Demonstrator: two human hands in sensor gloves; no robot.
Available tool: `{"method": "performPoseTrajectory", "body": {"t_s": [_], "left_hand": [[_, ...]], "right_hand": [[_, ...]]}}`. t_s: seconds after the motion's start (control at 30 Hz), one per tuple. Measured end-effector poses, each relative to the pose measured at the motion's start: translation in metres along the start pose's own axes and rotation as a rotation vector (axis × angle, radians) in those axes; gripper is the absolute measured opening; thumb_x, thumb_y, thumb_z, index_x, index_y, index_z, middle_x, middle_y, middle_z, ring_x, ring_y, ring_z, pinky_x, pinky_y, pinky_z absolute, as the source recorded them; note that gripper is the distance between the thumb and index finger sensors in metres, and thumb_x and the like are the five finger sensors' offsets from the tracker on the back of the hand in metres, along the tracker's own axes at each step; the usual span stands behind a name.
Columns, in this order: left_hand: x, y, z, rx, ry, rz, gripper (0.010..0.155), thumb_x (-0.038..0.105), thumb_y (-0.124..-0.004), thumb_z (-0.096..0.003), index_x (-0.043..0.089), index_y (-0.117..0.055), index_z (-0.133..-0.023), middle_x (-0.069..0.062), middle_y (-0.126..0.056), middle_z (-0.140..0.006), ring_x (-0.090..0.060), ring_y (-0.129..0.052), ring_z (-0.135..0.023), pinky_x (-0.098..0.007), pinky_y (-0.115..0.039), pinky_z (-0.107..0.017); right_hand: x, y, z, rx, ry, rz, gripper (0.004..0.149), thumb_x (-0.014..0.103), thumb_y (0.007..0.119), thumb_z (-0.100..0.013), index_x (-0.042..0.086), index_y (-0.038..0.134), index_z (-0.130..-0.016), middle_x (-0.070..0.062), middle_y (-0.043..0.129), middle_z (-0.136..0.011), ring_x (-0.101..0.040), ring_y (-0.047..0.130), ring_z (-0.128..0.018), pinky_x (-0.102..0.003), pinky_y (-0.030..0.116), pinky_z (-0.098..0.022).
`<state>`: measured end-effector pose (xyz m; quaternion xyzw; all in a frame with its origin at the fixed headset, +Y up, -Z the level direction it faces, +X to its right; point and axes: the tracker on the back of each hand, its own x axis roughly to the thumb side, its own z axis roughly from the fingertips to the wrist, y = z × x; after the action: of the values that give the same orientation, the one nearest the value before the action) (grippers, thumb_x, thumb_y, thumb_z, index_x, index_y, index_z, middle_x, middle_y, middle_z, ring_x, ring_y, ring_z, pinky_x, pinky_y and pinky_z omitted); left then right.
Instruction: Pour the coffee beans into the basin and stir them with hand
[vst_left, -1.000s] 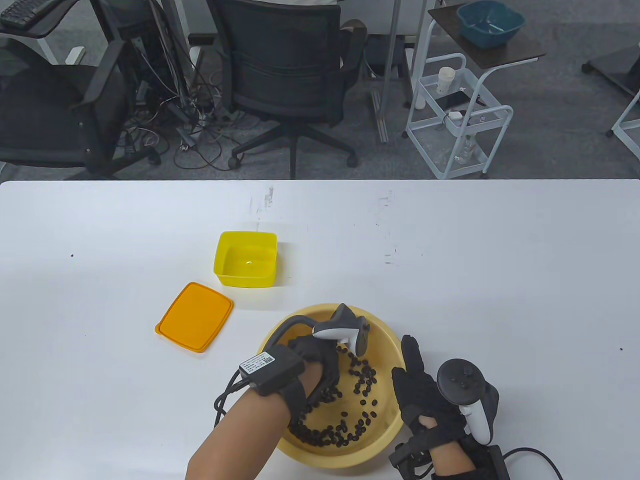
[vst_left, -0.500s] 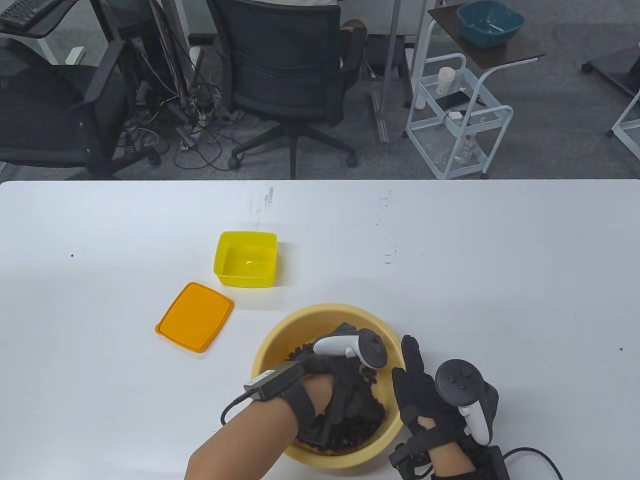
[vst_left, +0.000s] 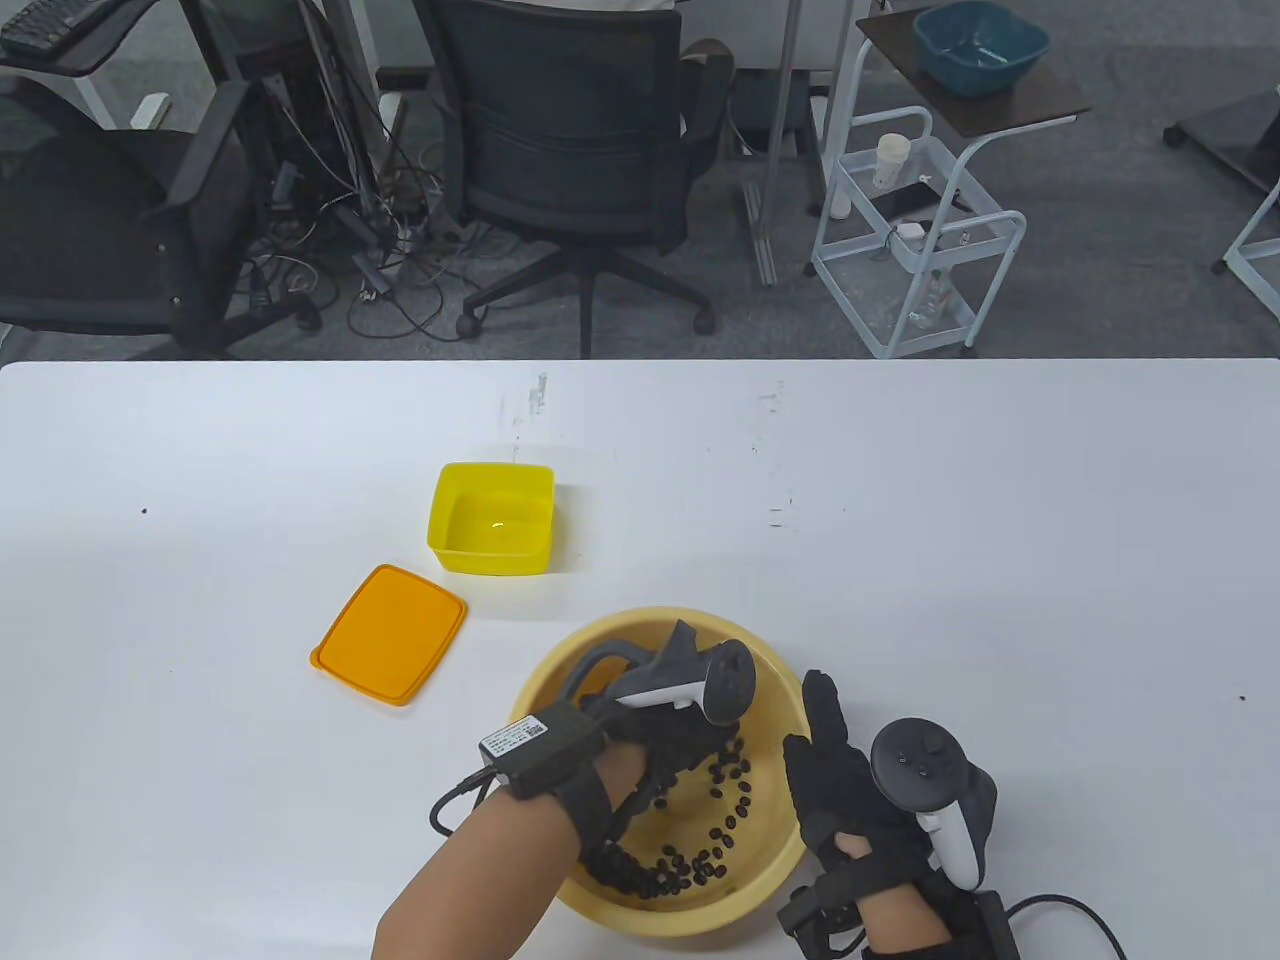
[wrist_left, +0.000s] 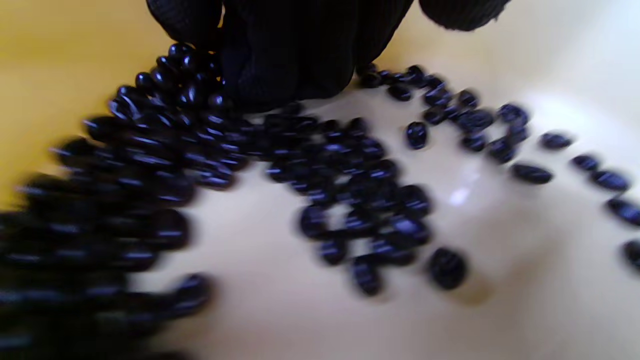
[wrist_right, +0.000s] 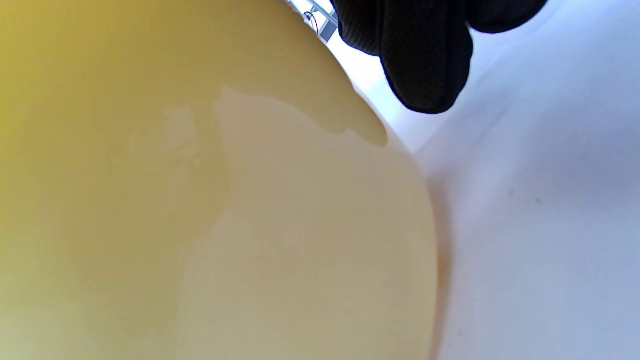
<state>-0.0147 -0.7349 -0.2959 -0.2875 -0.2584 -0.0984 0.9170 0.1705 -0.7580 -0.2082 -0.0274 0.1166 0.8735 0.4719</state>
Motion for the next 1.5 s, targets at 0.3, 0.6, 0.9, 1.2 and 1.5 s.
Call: {"method": "performPoseTrajectory", "body": {"t_s": [0.3, 0.6, 0.9, 1.2, 1.5], "left_hand": [[0.001, -0.01, -0.001, -0.412, 0.144, -0.181, 0.067, 0.051, -0.059, -0.0537, -0.003, -0.073, -0.091, -0.02, -0.093, -0.081, -0.039, -0.101, -0.069, -0.049, -0.068, -0.068], [0.011, -0.035, 0.001, -0.64, -0.057, 0.041, 0.065, 0.052, -0.062, -0.051, -0.003, -0.09, -0.073, -0.017, -0.108, -0.06, -0.037, -0.113, -0.046, -0.049, -0.072, -0.065], [0.031, -0.034, -0.004, -0.569, -0.355, 0.504, 0.062, 0.051, -0.057, -0.055, 0.002, -0.07, -0.09, -0.008, -0.096, -0.078, -0.029, -0.105, -0.066, -0.047, -0.07, -0.067], [0.015, -0.009, -0.009, -0.066, -0.261, 0.501, 0.061, 0.051, -0.055, -0.0559, 0.01, -0.054, -0.101, -0.005, -0.077, -0.095, -0.023, -0.09, -0.079, -0.045, -0.056, -0.077], [0.012, -0.004, -0.002, -0.018, 0.01, -0.287, 0.061, 0.05, -0.061, -0.0522, 0.012, -0.063, -0.1, -0.011, -0.081, -0.093, -0.031, -0.093, -0.082, -0.046, -0.063, -0.072]], "right_hand": [[0.0, 0.0, 0.0, -0.001, 0.001, 0.001, 0.064, 0.04, 0.051, -0.054, 0.025, 0.016, -0.105, -0.027, 0.052, -0.096, -0.049, 0.08, -0.071, -0.064, 0.05, -0.061], [0.0, 0.0, 0.0, 0.002, 0.0, 0.001, 0.064, 0.04, 0.051, -0.054, 0.025, 0.016, -0.105, -0.028, 0.052, -0.096, -0.049, 0.08, -0.071, -0.064, 0.05, -0.061], [0.0, 0.0, 0.0, 0.001, 0.001, 0.003, 0.064, 0.04, 0.051, -0.054, 0.025, 0.016, -0.105, -0.028, 0.052, -0.096, -0.049, 0.08, -0.071, -0.064, 0.05, -0.061], [0.0, 0.0, 0.001, 0.003, 0.0, -0.001, 0.064, 0.041, 0.051, -0.054, 0.025, 0.016, -0.105, -0.028, 0.052, -0.096, -0.049, 0.08, -0.071, -0.064, 0.05, -0.061], [0.0, 0.0, 0.001, 0.005, 0.001, -0.002, 0.064, 0.041, 0.051, -0.054, 0.025, 0.016, -0.105, -0.028, 0.052, -0.096, -0.049, 0.08, -0.071, -0.064, 0.05, -0.061]]}}
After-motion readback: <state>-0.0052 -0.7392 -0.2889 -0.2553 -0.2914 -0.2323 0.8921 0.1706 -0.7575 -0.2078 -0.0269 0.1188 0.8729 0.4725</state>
